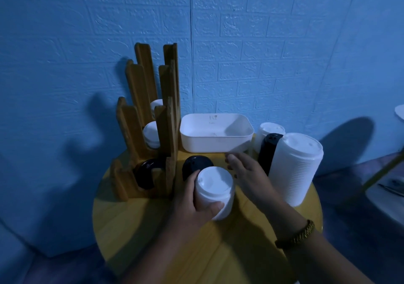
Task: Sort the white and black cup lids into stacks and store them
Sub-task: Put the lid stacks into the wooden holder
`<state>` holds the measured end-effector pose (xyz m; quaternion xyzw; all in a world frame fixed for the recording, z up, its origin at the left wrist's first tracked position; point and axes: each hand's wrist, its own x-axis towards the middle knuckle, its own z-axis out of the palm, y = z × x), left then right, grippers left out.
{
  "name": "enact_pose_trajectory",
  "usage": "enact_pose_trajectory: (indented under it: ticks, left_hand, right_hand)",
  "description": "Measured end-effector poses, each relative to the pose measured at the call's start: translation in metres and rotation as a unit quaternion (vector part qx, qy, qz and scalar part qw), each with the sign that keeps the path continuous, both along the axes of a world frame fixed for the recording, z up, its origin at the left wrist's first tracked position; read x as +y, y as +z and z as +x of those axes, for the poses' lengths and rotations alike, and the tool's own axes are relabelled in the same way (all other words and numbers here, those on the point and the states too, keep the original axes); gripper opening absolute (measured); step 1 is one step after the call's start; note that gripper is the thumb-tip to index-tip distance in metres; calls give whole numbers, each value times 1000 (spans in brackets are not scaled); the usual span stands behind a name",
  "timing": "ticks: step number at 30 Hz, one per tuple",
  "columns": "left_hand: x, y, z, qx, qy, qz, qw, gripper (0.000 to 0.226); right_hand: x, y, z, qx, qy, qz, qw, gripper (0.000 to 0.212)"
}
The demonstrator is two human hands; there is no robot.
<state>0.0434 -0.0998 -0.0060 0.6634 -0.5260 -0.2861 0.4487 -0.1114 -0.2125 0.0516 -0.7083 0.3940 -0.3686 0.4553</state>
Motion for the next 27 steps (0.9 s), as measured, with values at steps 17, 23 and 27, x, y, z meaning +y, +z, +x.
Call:
enact_pose_trajectory:
  ticks: [17,23,27]
  left_hand:
    - [50,27,-30,-19,-24,69,997,92]
    - [61,32,-43,18,-37,64,997,93]
    - [61,29,-45,63,-44,49,996,96]
  right_hand:
    - [87,-3,-32,43,44,148,987,38]
    - [99,-6,-32,-10,24,171,985,41]
    - [101,-9,-31,-31,12,171,985,35]
